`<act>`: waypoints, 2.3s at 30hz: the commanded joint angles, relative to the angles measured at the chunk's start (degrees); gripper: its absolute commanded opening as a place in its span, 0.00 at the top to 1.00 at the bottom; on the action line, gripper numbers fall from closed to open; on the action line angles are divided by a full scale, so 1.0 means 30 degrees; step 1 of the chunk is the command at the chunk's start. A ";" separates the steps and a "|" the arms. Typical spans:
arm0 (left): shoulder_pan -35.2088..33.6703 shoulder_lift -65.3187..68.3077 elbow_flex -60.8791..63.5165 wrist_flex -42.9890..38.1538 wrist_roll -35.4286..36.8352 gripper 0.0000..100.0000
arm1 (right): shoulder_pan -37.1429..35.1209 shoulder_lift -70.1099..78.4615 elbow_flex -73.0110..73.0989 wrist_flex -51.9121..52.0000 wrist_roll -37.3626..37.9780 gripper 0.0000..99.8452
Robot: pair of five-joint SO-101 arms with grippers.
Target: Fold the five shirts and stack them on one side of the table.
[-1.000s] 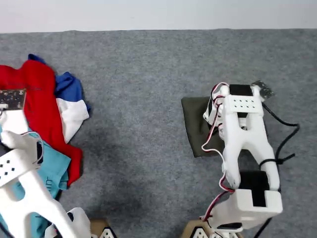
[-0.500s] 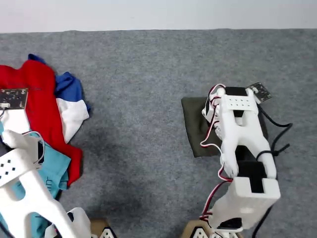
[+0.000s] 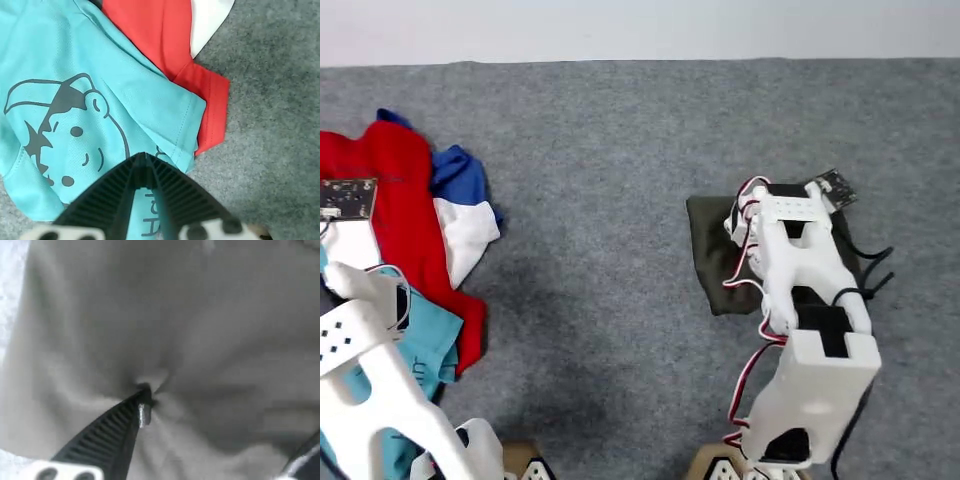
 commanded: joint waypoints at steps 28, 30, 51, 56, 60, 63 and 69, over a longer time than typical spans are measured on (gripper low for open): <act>0.0000 -0.0498 -0.0190 0.0527 -0.0059 1.00 | 0.5582 -0.3267 -0.3018 0.3736 0.3575 0.99; 0.0000 -0.0498 -0.0161 0.0527 -0.0059 1.00 | 0.6374 -0.3824 -0.3018 0.3590 0.4484 0.99; 0.0000 -0.0498 -0.0132 0.1026 -0.0059 1.00 | 1.4667 -0.2740 -0.5187 -0.0366 1.7670 0.99; 0.0000 -0.0498 -0.0103 0.1026 -0.0059 1.00 | 1.6337 -0.0806 -0.5187 -0.1744 1.9370 0.99; 0.0000 -0.0498 -0.0103 0.1026 -0.0059 1.00 | 1.7363 0.0659 -0.5187 -0.3033 2.0601 0.99; 0.0000 -0.0498 -0.0103 0.0996 -0.0059 1.00 | 1.7890 0.1304 -0.5187 -0.3912 2.1421 0.99; 0.0000 -0.0469 -0.0103 0.0908 -0.0088 1.00 | 1.8007 0.1363 -0.5216 -0.3766 2.2212 0.88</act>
